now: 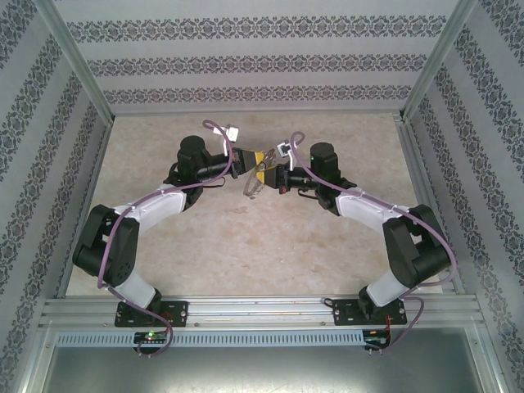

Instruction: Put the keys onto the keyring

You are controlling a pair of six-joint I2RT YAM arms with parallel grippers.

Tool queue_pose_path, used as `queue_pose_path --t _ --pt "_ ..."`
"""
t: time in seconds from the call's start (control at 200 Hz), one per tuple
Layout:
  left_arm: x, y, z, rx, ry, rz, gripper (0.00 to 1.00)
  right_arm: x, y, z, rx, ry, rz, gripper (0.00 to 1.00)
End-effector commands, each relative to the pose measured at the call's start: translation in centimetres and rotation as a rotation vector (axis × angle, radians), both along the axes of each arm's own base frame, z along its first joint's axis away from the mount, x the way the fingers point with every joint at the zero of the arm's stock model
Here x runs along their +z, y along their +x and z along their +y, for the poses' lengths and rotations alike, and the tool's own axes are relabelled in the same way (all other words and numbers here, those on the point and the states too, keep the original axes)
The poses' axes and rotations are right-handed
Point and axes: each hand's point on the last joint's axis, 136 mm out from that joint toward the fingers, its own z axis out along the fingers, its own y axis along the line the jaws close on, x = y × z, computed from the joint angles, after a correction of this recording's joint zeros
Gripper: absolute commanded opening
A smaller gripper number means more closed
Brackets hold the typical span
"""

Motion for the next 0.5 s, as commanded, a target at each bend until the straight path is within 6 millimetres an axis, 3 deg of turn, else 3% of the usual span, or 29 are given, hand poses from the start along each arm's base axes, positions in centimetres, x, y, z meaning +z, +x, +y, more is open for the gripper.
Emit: queue_pose_path --t 0.0,0.1,0.26,0.39,0.495 --pt "3.3 -1.6 -0.7 -0.036 -0.053 -0.102 0.00 1.7 -0.9 1.7 0.087 0.046 -0.033 0.00" --pt "3.2 -1.6 -0.7 -0.035 -0.054 -0.102 0.00 1.4 -1.2 1.8 0.106 0.040 -0.028 0.00" --pt "3.1 -1.4 -0.7 -0.029 -0.052 -0.100 0.00 1.0 -0.7 0.4 0.068 0.035 -0.011 0.00" --pt "3.0 -1.1 -0.5 -0.007 -0.050 -0.096 0.00 1.3 -0.5 -1.2 0.015 0.036 -0.010 0.24" --pt "3.1 -0.8 -0.4 0.014 -0.051 -0.097 0.00 1.9 -0.5 -2.7 -0.021 0.043 -0.021 0.26"
